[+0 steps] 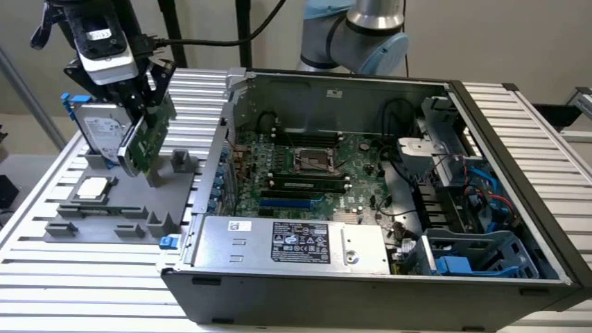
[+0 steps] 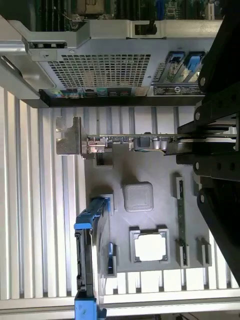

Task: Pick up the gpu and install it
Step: 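Pick up the gpu and move the gpu toward the slot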

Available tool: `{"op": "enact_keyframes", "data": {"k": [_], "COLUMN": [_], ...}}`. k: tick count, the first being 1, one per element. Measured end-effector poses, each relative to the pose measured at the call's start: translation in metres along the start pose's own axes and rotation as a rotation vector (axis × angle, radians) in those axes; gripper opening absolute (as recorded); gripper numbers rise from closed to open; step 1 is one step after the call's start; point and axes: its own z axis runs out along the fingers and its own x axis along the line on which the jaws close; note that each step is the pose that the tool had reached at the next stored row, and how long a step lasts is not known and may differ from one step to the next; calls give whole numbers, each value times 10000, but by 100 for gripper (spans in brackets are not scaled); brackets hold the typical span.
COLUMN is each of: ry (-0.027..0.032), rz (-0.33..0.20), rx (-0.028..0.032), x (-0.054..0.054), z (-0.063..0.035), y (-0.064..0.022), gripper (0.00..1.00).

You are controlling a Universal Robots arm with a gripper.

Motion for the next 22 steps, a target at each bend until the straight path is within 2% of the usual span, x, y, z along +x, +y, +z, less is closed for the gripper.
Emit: {"op": "enact_keyframes", "data": {"k": [5,12,16,18,22], "ry": [10,46,104,143,218], "rz": [-11,-14,-12,-9,-6], "rx": [0,-7,-3,-3,2], "x": [-132,-449,-639,-731,-916], "z": [-219,-529,-695,-732,-743], "y": [12,1,-10,-11,-11], "gripper": [0,0,0,0,0]}}
